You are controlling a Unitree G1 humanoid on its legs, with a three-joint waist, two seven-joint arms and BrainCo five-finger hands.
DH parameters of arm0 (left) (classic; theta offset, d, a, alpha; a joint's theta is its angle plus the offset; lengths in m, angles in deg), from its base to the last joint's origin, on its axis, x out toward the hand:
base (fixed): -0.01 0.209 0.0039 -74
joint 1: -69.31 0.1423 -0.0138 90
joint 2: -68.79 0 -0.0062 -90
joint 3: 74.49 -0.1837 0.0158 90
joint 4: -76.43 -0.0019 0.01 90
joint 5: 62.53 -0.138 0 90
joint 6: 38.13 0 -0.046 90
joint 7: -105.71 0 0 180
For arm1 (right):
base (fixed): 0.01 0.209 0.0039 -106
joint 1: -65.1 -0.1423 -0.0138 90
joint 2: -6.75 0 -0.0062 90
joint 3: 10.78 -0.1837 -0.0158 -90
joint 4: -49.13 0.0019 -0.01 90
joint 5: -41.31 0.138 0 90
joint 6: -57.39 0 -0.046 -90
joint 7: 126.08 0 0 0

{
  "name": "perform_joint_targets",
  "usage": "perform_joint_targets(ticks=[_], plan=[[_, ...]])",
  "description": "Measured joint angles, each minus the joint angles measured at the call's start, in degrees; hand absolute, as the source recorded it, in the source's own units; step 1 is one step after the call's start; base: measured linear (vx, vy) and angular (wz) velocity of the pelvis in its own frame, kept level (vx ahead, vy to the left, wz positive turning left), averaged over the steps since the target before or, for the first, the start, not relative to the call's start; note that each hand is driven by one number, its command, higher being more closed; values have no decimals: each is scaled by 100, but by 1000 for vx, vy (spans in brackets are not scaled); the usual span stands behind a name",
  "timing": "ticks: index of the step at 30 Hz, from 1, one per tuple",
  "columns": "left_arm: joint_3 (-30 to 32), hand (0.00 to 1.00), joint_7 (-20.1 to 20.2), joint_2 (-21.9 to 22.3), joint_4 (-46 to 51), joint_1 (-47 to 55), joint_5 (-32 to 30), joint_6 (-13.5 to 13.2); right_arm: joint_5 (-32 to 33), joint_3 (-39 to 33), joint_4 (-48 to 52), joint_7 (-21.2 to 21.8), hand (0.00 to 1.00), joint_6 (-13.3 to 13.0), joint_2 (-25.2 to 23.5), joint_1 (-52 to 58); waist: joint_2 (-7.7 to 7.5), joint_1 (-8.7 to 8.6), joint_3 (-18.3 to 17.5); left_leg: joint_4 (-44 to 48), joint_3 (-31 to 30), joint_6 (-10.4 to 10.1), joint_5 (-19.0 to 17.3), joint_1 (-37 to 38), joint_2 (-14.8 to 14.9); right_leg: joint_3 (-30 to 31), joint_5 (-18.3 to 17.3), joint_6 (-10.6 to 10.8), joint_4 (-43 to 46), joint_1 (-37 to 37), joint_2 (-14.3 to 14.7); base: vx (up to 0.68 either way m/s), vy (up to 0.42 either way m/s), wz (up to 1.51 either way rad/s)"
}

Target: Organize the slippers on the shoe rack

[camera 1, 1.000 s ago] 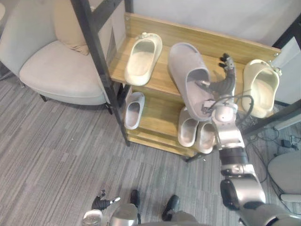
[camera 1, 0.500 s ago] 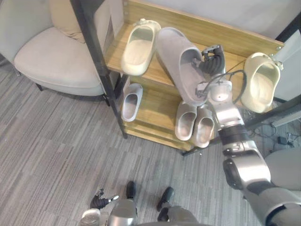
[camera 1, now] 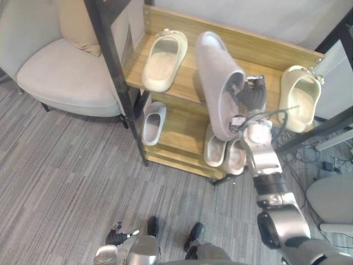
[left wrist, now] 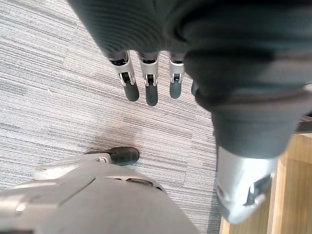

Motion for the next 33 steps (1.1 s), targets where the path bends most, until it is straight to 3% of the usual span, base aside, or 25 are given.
perform_joint_targets(ticks=[6, 14, 24, 27, 33], plan=[[-10, 0, 62, -5, -120, 89, -131, 9, 99, 79, 1168, 93, 100, -393, -201, 772, 21, -136, -235, 1, 107, -11, -29, 47, 20, 103, 8, -11, -1, -6, 7, -25, 3, -9], [-87, 0, 115, -5, -245, 149, -337, 6, 480, 500, 1818, 692, 100, -704, -382, 1966, 80, -212, -483, 1, 179, -13, -83, 166, 7, 179, 7, 4, -37, 89, 12, -5, 3, -4], [-324, 0, 129, 75, -598, 172, -361, -18, 473, 1391, 1620, 1534, 100, -701, -355, 3630, 363, -292, -733, 117, 301, -88, -302, 346, 22, 322, -49, 74, -71, 257, 21, -12, 1, -7], [-418, 0, 132, 66, -621, 179, -446, -19, 442, 1474, 1066, 1701, 100, -628, -347, 3850, 404, -375, -772, 122, 303, -86, -315, 348, 14, 322, -62, 94, -72, 260, 10, 0, 0, 0], [-502, 0, 131, 62, -618, 175, -442, -27, 202, 1470, -12, 1796, 100, -381, -313, 3906, 451, -370, -772, 357, 321, -45, -416, 293, 38, 318, -154, 101, 83, 254, -23, 3, -3, -1]])
